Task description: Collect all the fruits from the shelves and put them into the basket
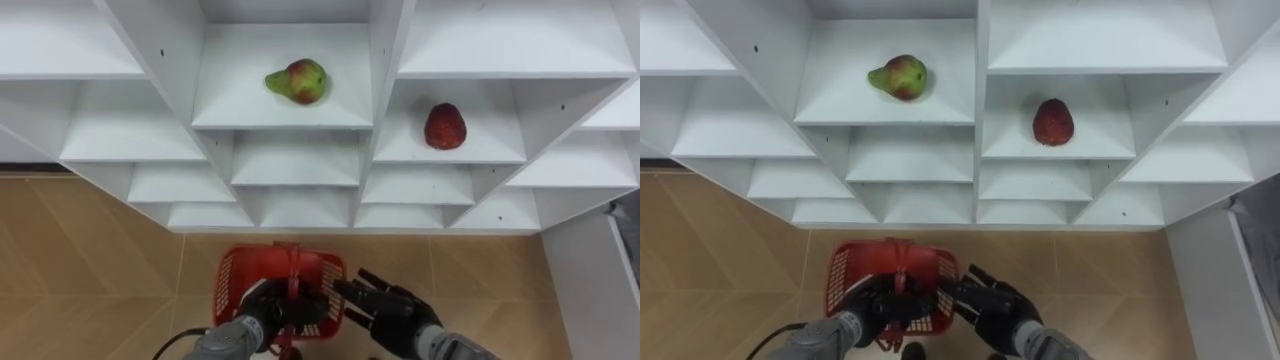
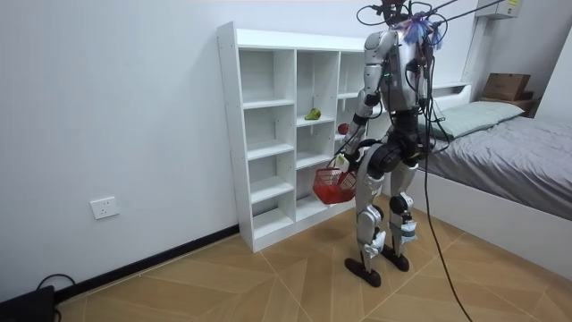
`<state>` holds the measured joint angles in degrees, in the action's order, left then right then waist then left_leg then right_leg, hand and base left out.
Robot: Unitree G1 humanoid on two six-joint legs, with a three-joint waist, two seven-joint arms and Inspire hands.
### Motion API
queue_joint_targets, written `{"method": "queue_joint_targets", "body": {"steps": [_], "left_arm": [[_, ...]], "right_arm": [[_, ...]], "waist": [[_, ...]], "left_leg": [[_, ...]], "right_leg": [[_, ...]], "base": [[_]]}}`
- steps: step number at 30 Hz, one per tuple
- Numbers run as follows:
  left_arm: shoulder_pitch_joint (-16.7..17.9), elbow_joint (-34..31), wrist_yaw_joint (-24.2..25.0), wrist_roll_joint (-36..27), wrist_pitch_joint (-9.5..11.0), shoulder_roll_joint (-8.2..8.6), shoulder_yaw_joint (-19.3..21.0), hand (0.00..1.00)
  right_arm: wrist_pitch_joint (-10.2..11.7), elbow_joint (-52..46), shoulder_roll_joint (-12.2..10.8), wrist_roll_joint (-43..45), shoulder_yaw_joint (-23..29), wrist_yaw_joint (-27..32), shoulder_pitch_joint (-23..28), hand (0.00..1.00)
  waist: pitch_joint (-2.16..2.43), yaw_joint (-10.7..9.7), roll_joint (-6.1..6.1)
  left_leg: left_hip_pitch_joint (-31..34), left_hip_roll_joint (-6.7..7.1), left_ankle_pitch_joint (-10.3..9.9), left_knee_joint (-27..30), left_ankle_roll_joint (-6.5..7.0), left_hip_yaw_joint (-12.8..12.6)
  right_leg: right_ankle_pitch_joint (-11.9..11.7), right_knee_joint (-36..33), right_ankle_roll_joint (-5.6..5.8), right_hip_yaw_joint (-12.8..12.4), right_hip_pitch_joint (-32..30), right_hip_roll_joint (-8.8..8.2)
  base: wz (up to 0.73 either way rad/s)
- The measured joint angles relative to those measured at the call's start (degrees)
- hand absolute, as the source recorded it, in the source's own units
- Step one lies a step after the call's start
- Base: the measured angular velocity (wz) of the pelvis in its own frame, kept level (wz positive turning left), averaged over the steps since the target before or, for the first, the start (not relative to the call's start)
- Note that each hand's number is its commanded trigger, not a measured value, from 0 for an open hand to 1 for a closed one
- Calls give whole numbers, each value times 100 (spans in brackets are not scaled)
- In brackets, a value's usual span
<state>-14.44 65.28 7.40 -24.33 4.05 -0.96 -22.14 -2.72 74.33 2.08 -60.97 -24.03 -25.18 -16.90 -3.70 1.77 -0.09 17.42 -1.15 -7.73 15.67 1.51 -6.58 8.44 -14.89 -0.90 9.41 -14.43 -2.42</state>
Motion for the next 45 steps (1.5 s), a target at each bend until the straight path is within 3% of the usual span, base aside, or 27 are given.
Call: {"method": "queue_joint_targets", "body": {"steps": [7,16,24,25,27,32,38,41,45], "left_arm": [[0,9,-21,-47,-23,3,-69,100],[26,127,-130,-17,-116,-80,41,100],[70,176,-223,17,-100,-179,58,100],[73,170,-223,17,-99,-195,59,100],[98,169,-222,24,-96,-209,66,100],[306,114,-223,23,16,-301,106,100],[610,-419,-426,16,109,-443,77,100],[736,-408,-449,24,189,-432,69,100],[904,-570,-452,-32,226,-465,68,100]], "right_arm": [[-111,0,1,2,-64,0,0,0],[-102,15,47,366,-27,-8,-4,0],[-15,-140,117,1275,-121,-109,18,0],[14,-276,118,1472,-150,-100,31,0],[25,-710,235,1830,-160,-93,107,0],[300,-1772,309,2734,-171,18,455,0],[413,-3786,593,4131,-354,468,1102,0],[472,-4466,684,5059,-330,540,1137,0],[507,-5266,813,5622,-318,690,1139,0]], "waist": [[2,3,7],[9,29,22],[34,39,9],[43,43,6],[105,36,-4],[255,26,-163],[275,36,-199],[270,14,-196],[268,18,-215]], "left_leg": [[-1,-4,0,-1,-1,2],[-113,-13,1,-37,-7,-2],[-146,0,10,-22,-20,31],[-145,2,10,-15,-19,30],[-156,9,11,-16,-18,30],[-533,24,10,-99,-20,30],[-683,50,8,-102,-19,104],[-959,96,7,-206,-16,167],[-1126,119,6,-266,-15,196]], "right_leg": [[-2,11,-2,12,6,3],[-9,10,-9,42,103,11],[-14,14,-17,87,155,11],[-14,6,-17,85,154,5],[-14,1,-16,85,165,-3],[1,146,1,108,584,6],[-9,224,21,162,788,4],[19,259,43,194,1058,-22],[37,331,64,213,1254,-31]], "base": [[0],[0],[0],[0],[0],[5],[5],[5],[8]]}}
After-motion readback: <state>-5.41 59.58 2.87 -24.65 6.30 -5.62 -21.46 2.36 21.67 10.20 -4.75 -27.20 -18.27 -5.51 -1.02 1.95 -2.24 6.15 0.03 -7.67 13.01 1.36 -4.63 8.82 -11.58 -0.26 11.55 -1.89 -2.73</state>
